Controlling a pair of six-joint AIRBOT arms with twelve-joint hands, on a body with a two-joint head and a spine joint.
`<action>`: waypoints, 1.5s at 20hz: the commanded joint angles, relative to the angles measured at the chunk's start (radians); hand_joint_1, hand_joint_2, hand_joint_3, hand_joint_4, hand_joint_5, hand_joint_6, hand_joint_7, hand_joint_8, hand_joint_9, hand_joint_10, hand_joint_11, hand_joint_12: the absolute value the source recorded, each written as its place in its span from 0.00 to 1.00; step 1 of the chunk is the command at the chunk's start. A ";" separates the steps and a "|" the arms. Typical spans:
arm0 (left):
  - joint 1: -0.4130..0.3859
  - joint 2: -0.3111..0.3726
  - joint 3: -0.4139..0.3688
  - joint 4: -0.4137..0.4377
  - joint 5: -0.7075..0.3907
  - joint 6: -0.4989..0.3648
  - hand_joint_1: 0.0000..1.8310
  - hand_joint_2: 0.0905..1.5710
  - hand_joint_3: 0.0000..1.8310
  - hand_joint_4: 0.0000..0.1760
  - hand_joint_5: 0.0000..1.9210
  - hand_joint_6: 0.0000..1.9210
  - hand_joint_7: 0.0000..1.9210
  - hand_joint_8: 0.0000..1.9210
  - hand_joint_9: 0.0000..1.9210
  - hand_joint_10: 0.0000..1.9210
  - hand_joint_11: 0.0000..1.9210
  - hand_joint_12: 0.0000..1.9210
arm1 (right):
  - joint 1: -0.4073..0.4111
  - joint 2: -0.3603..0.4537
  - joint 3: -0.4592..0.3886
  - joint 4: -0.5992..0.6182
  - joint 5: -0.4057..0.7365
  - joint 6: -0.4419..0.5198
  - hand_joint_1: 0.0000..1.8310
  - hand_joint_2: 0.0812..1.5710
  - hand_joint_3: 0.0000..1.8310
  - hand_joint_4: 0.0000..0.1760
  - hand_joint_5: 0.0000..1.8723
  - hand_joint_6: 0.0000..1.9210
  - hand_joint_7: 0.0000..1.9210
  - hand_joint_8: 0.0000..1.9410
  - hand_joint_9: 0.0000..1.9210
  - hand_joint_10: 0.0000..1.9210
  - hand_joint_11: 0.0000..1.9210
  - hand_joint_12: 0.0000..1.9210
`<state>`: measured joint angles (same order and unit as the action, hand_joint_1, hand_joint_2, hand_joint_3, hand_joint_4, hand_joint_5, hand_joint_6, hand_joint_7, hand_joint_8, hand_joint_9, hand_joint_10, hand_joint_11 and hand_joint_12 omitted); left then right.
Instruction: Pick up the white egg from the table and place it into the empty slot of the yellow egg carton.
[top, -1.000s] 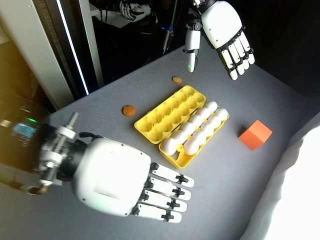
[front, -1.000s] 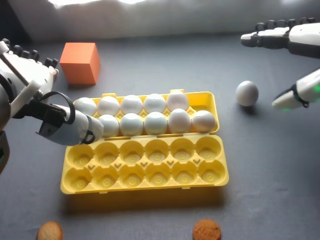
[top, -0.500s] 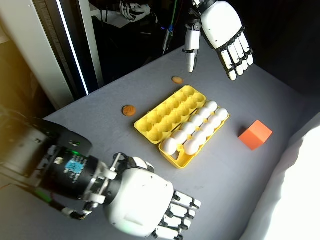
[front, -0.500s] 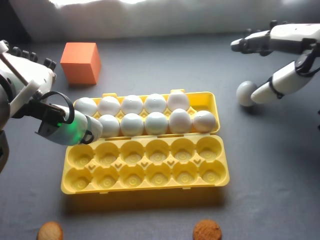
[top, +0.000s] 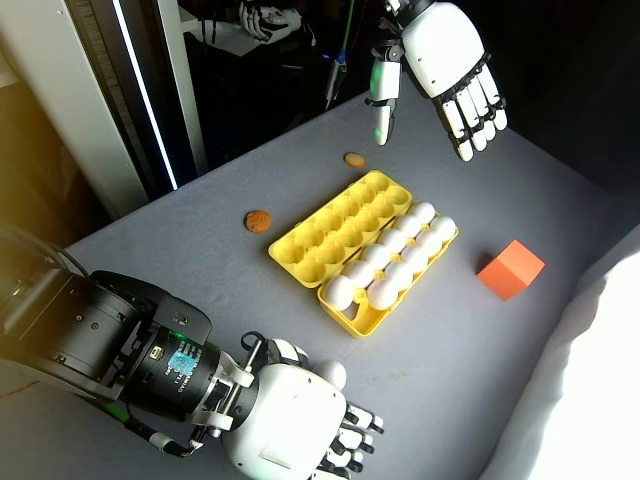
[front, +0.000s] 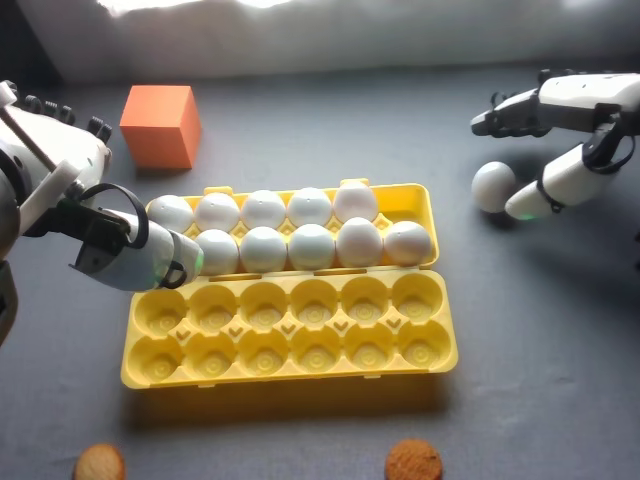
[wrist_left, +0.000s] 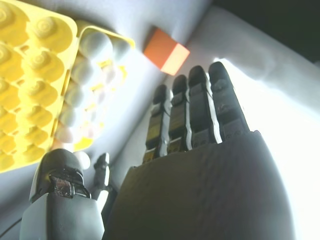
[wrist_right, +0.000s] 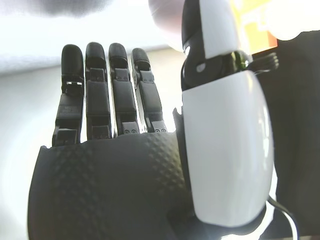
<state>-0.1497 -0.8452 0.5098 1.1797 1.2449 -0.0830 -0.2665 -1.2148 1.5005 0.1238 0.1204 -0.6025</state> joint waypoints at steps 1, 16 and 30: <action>-0.009 0.009 -0.002 0.090 0.023 0.004 0.00 0.66 0.00 0.00 0.08 0.00 0.07 0.00 0.05 0.00 0.03 0.02 | 0.001 0.011 0.004 0.008 0.112 -0.005 0.58 0.62 0.00 0.00 0.17 0.01 0.17 0.00 0.17 0.01 0.00 0.50; -0.011 0.008 -0.001 0.092 0.025 -0.004 0.00 0.68 0.00 0.00 0.08 0.00 0.07 0.00 0.05 0.00 0.03 0.03 | -0.014 -0.013 0.004 0.007 0.125 -0.016 0.65 0.57 0.00 0.00 0.42 0.02 0.45 0.01 0.40 0.03 0.01 0.65; -0.011 0.015 -0.004 0.087 -0.001 -0.003 0.00 0.68 0.00 0.00 0.10 0.00 0.09 0.00 0.08 0.00 0.04 0.05 | -0.002 -0.008 0.004 -0.012 0.186 -0.022 0.75 0.69 0.00 0.00 0.48 0.51 0.55 0.52 0.44 0.60 0.25 0.57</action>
<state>-0.1497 -0.8440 0.5098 1.1763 1.2270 -0.0845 -0.2790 -1.2377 1.4994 0.1074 0.1932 -0.6289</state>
